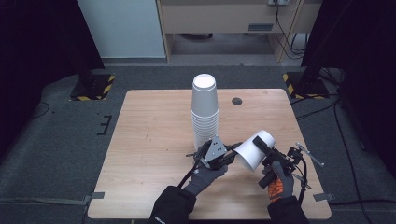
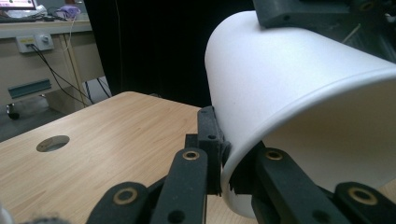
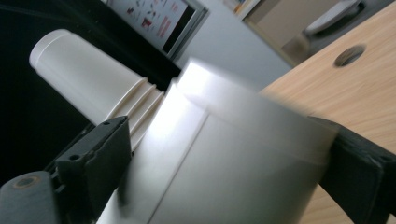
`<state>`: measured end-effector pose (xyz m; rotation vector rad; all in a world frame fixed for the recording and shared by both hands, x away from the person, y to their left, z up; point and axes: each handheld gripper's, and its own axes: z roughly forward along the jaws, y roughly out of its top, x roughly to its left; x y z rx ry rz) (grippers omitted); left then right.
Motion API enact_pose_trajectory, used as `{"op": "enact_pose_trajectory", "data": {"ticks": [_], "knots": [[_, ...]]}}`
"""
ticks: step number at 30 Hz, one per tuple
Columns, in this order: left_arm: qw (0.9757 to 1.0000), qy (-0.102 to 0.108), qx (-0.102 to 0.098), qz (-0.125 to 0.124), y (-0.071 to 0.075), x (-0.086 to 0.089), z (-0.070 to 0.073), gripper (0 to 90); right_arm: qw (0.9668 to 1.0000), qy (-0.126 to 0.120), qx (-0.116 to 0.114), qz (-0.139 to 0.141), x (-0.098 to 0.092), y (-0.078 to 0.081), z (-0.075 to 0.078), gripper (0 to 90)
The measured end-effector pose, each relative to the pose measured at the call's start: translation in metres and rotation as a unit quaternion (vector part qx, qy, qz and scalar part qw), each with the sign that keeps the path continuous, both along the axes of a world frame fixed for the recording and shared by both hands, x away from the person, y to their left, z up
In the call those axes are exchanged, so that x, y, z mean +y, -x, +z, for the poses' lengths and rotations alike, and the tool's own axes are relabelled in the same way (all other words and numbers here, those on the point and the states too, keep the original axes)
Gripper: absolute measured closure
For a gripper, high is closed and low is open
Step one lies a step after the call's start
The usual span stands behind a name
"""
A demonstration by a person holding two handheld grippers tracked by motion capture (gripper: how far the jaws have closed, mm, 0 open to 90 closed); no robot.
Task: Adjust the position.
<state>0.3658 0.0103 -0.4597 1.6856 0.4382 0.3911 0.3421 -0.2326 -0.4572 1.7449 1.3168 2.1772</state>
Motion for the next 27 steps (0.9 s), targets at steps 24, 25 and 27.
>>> {"op": "enact_pose_trajectory", "data": {"ticks": [24, 25, 27], "knots": [[0.9996, -0.028, 0.009, -0.006, 0.015, 0.041, 0.006, 85.4, 0.9968, 0.044, -0.012, -0.067, -0.030, -0.004, 0.001, 11.9], [0.9996, -0.026, 0.009, -0.006, 0.016, 0.045, 0.008, 85.4, 0.9965, 0.048, -0.014, -0.068, -0.031, -0.004, 0.000, 11.9], [0.9996, -0.025, 0.011, -0.005, 0.018, 0.050, 0.010, 85.4, 0.9958, 0.057, -0.013, -0.070, -0.033, -0.004, 0.000, 11.9]]}}
